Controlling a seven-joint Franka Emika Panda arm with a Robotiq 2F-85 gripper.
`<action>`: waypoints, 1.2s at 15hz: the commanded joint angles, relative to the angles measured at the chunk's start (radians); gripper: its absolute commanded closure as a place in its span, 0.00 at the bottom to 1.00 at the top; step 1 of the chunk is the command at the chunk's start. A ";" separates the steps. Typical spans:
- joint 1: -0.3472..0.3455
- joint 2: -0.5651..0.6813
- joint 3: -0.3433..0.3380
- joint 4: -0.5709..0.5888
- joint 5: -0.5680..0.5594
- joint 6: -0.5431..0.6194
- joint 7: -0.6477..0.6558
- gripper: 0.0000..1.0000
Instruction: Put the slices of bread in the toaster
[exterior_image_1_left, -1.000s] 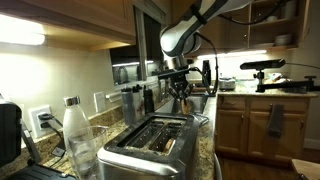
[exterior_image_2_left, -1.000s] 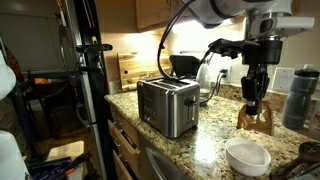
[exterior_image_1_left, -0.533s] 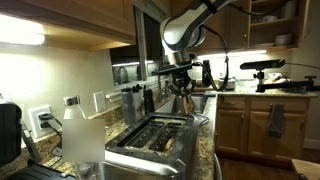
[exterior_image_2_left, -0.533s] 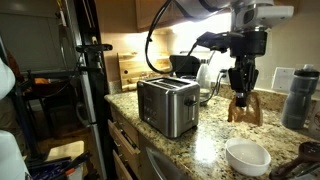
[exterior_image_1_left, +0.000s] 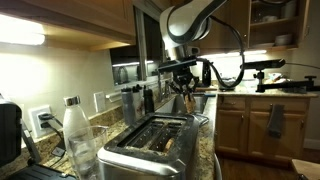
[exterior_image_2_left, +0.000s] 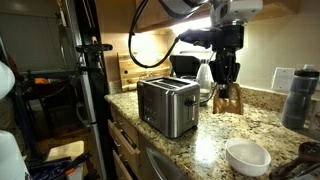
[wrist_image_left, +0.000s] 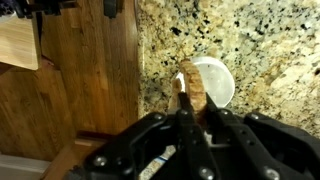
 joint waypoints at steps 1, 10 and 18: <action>0.007 -0.110 0.029 -0.100 -0.039 0.011 0.057 0.90; 0.006 -0.235 0.115 -0.186 -0.087 0.005 0.119 0.90; 0.006 -0.311 0.164 -0.238 -0.080 0.041 0.070 0.90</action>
